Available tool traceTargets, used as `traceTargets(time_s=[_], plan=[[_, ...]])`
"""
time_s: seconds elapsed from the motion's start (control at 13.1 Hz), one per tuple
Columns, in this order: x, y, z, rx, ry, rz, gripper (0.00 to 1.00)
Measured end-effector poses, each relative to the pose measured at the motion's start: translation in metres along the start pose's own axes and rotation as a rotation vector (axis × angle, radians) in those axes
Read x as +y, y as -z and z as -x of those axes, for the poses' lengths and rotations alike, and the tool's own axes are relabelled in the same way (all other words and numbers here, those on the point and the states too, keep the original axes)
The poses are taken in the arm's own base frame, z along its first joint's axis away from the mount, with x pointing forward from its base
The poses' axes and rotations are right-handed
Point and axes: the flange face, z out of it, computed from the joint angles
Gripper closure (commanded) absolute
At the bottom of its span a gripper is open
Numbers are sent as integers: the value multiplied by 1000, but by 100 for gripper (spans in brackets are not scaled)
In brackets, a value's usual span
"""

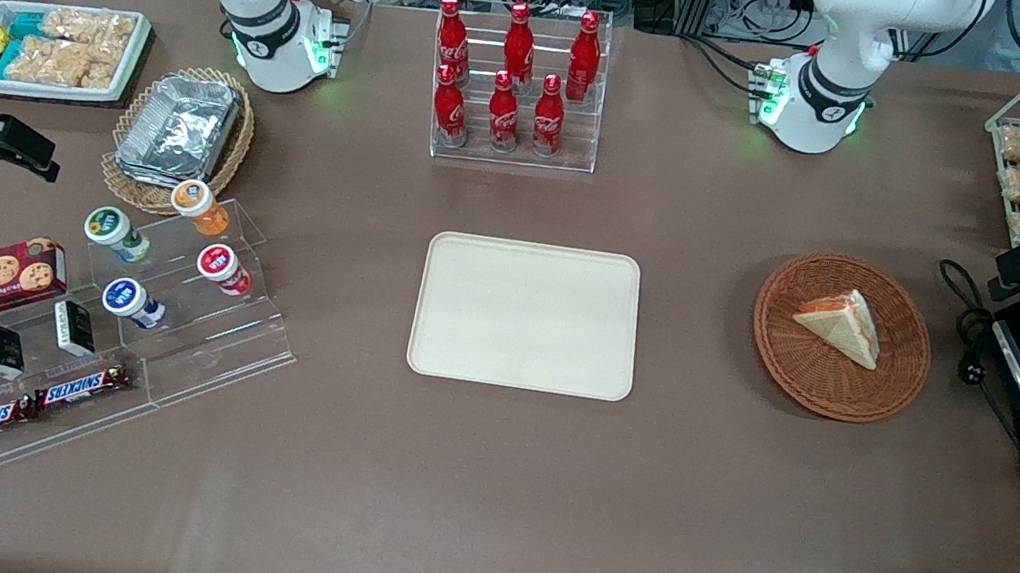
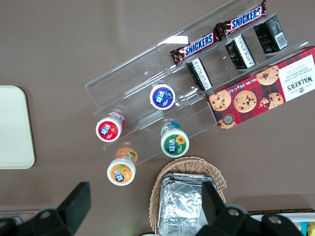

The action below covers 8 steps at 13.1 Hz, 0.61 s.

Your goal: Place sandwich from basket to tray

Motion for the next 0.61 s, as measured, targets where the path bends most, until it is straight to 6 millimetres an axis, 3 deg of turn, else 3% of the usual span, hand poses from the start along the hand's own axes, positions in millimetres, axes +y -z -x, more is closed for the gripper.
traceTargets(time_s=[0.61], plan=[[0, -3, 4, -39, 93, -6, 0]])
